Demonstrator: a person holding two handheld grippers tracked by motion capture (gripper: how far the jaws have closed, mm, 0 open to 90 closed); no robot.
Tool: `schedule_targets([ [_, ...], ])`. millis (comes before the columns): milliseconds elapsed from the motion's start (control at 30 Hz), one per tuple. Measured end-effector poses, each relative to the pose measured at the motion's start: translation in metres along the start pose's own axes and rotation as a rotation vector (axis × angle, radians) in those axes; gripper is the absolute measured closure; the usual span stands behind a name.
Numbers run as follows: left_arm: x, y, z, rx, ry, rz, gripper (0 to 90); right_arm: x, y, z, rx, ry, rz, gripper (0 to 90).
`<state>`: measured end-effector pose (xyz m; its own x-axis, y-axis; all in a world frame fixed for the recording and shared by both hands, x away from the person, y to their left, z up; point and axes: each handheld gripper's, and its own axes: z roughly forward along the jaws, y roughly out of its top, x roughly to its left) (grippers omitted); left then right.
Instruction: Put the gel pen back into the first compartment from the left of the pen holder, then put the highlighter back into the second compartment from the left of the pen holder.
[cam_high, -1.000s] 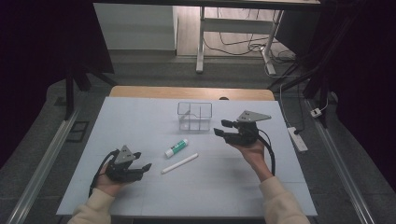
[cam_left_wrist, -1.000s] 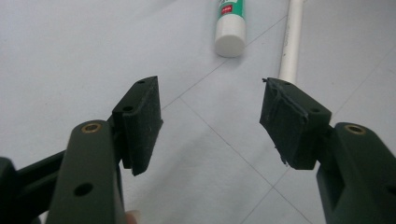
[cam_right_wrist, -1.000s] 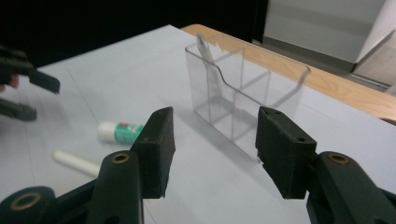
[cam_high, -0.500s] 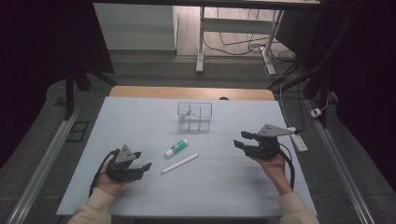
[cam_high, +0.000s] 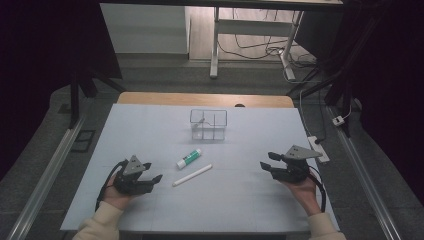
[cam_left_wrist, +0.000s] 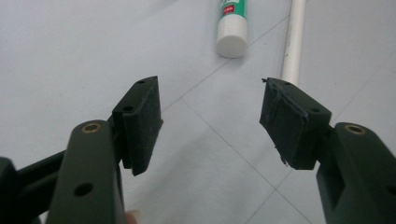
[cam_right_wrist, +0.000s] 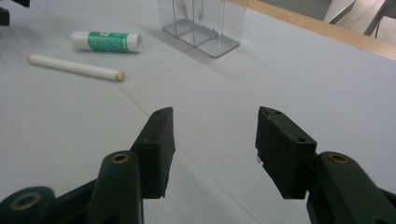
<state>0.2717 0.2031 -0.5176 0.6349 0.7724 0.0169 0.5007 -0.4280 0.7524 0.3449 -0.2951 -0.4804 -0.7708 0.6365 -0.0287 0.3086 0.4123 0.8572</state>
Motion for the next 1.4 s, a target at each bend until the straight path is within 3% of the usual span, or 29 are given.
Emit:
schedule_targets([
  [367, 0.000, 0.000, -0.001, -0.004, -0.003, 0.006, 38.3, -0.005, -0.009, 0.004, 0.050, -0.004, -0.002, 46.3],
  [700, -0.002, 0.001, -0.001, -0.008, -0.004, 0.007, 38.2, -0.007, -0.008, 0.002, 0.025, -0.004, 0.019, 46.3],
  [867, -0.002, 0.002, -0.001, -0.008, 0.005, 0.007, 38.2, -0.007, -0.007, -0.001, 0.031, -0.008, 0.008, 46.2],
  [1233, -0.009, 0.014, -0.006, -0.003, -0.028, 0.051, 37.5, -0.007, -0.007, -0.001, 0.038, -0.008, -0.005, 46.2],
  [1400, -0.016, 0.020, -0.004, 0.017, -0.041, 0.090, 37.1, -0.007, -0.007, -0.002, 0.041, -0.012, -0.007, 46.2],
])
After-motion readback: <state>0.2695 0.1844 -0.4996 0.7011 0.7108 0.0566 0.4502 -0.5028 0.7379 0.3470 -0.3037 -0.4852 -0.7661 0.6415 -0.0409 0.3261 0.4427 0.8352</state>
